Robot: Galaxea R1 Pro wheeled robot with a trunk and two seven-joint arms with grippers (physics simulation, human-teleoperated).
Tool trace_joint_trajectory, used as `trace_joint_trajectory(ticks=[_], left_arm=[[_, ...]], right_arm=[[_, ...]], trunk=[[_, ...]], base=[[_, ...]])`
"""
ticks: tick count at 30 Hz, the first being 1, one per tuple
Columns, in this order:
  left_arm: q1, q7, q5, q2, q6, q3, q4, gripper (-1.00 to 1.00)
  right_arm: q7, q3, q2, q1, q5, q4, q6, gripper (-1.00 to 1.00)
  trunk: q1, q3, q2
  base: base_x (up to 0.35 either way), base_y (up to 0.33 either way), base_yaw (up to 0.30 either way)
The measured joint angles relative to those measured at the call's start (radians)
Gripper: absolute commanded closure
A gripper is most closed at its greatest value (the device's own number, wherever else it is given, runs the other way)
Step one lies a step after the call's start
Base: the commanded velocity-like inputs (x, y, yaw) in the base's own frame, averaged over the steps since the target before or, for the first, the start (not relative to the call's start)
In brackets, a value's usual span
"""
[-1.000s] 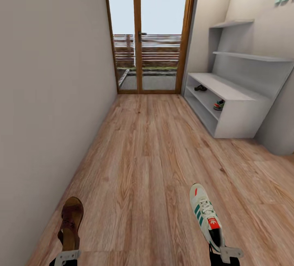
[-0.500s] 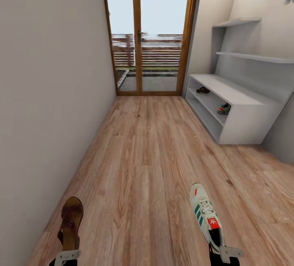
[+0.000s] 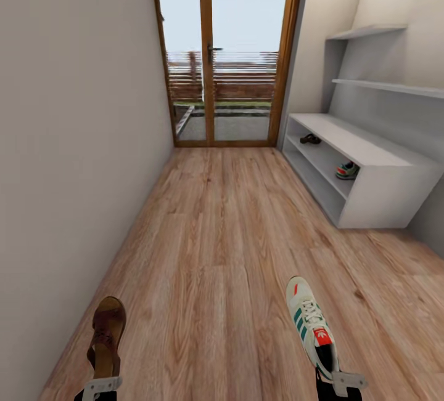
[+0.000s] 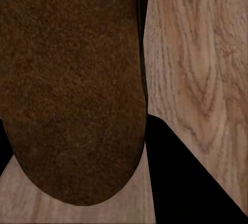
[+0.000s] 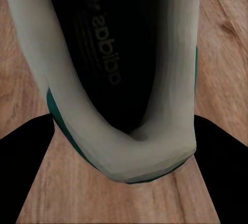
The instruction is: Pick up the two gym shoes and the two sandals from the corridor floor and place them onto the hallstand (shoe rack) in the corridor, making sure they are on the rack and not on the floor. Arrange them so the two gym shoes are next to each other and the two sandals are next to each other.
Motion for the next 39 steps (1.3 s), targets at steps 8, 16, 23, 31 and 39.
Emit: trace_joint_trajectory(ticks=[8, 16, 23, 31, 39], left_arm=[[0.000, 0.000, 0.000, 0.000, 0.000, 0.000, 0.000, 1.00], [0.000, 0.000, 0.000, 0.000, 0.000, 0.000, 0.000, 1.00], [0.000, 0.000, 0.001, 0.000, 0.000, 0.002, 0.000, 1.00], [0.000, 0.000, 0.001, 0.000, 0.000, 0.002, 0.000, 1.00], [0.000, 0.000, 0.001, 0.000, 0.000, 0.002, 0.000, 1.00]], right_arm=[[0.000, -0.001, -0.001, 0.000, 0.000, 0.001, 0.000, 1.00], [-0.001, 0.000, -0.001, 0.000, 0.000, 0.001, 0.000, 1.00], [-0.002, 0.000, -0.002, 0.000, 0.000, 0.001, 0.000, 1.00], [-0.002, 0.000, -0.002, 0.000, 0.000, 0.001, 0.000, 1.00], [-0.001, 0.001, 0.003, 0.000, 0.000, -0.001, 0.000, 1.00]], trunk=[[0.000, 0.000, 0.000], [0.000, 0.000, 0.000], [0.000, 0.000, 0.000], [0.000, 0.000, 0.000], [0.000, 0.000, 0.000]], base=[[0.336, 0.000, 0.000], [0.336, 0.000, 0.000], [0.336, 0.000, 0.000], [0.336, 0.000, 0.000], [0.336, 0.000, 0.000]])
